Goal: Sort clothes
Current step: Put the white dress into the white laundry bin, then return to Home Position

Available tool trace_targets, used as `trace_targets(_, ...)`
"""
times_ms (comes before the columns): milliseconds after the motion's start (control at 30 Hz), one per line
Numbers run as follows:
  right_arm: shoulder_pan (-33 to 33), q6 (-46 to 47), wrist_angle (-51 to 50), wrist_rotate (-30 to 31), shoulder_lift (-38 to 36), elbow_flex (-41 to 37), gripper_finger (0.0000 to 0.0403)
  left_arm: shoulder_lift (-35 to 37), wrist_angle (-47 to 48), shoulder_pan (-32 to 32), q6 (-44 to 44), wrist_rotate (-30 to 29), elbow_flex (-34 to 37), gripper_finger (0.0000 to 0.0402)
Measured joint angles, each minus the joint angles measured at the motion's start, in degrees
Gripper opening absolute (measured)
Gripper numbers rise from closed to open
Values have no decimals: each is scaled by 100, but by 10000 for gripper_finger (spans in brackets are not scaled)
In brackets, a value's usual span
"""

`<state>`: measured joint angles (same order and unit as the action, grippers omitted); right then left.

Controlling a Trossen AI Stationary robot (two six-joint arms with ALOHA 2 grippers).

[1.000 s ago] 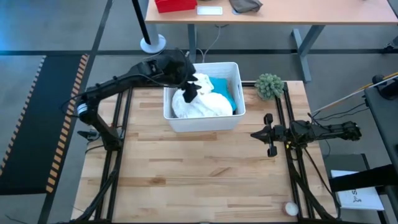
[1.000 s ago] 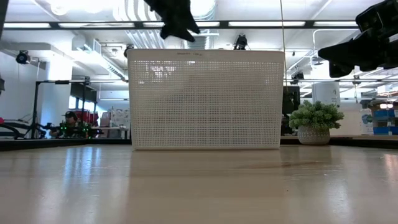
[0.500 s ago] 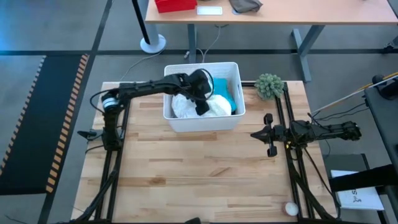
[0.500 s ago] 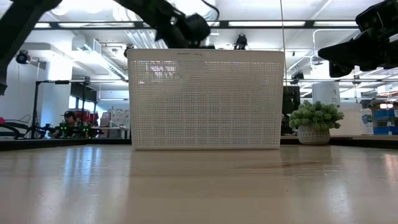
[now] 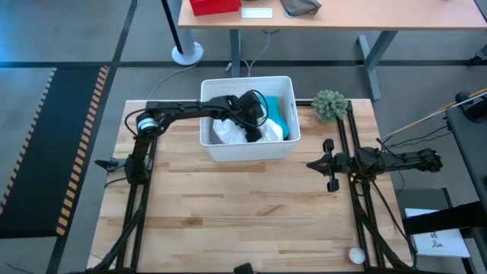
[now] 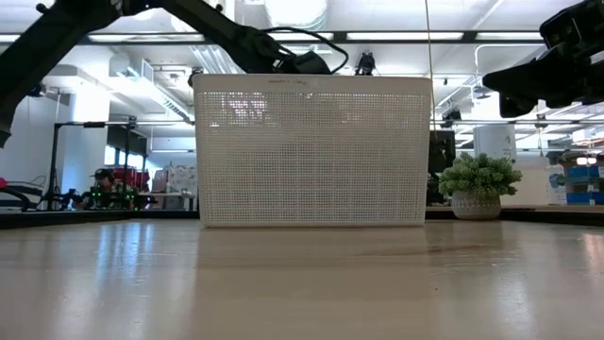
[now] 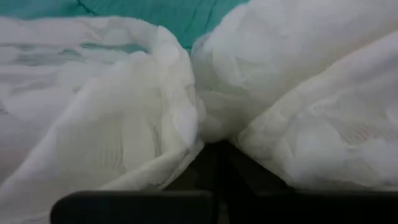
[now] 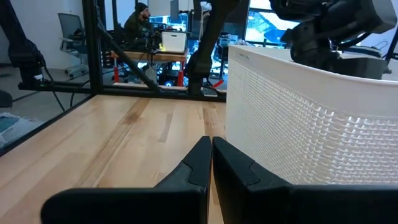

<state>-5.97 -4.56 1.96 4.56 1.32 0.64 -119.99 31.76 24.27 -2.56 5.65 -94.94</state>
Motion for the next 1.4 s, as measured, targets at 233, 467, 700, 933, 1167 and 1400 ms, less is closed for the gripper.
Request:
trace_targets(233, 2, -4, 0, 1, 0, 0, 0, -132, -332, -13, 98, 13, 187, 0)
trace_targets(467, 0, 0, 0, 0, 0, 0, 0, 90, -357, -46, 111, 26, 289, 0)
trace_targets(700, 0, -4, 0, 0, 0, 0, 0, 936, -369, -135, 69, 25, 336, 0)
trace_targets(933, 1, 0, 0, 0, -2, -1, 0, 2344, -881, -315, -6, -228, 1071, 0)
trace_targets(1167, 1, -2, -1, 0, -3, -1, 0, 4342, -2519, -493, 19, -261, 3180, 0)
trace_targets(1400, 0, -3, 0, 1, -2, -1, 0, 6001, -4285, -511, 332, -165, 5269, 0)
